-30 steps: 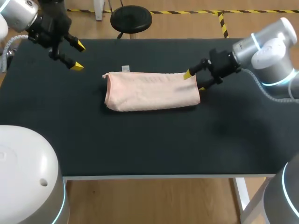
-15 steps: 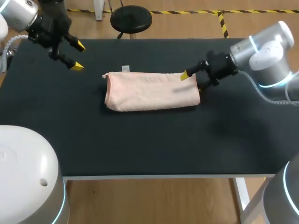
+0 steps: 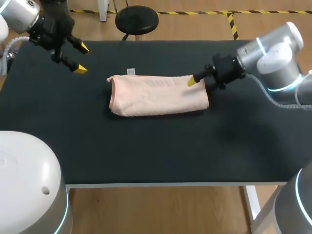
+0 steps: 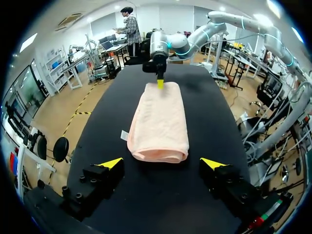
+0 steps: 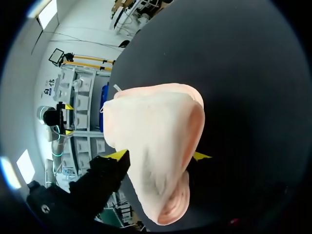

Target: Fold the towel

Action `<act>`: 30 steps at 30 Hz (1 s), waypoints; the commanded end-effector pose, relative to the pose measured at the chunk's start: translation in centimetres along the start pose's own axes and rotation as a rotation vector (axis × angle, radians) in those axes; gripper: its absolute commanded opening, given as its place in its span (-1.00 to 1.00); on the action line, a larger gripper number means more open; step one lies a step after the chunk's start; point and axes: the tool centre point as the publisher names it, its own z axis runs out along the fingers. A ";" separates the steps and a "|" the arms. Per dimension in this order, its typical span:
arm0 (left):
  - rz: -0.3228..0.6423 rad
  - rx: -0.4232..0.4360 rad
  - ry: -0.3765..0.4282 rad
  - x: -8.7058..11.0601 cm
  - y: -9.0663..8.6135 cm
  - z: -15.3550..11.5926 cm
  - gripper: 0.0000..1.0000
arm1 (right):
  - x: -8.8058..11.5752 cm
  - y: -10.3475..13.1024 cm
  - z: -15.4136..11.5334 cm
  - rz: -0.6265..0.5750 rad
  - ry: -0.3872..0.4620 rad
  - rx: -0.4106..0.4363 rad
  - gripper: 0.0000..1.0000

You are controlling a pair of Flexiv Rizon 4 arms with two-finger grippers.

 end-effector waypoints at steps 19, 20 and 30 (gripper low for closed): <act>0.003 0.003 -0.002 0.1 0.1 0.1 1.00 | 11.1 0.5 1.8 -0.170 -0.581 0.059 -1.00; 0.003 0.003 -0.002 0.1 0.1 0.1 1.00 | 11.6 0.6 2.2 -0.177 -0.597 0.056 -1.00; 0.003 0.003 -0.002 0.1 0.1 0.1 1.00 | 15.7 0.4 8.4 -0.314 -0.683 0.074 -1.00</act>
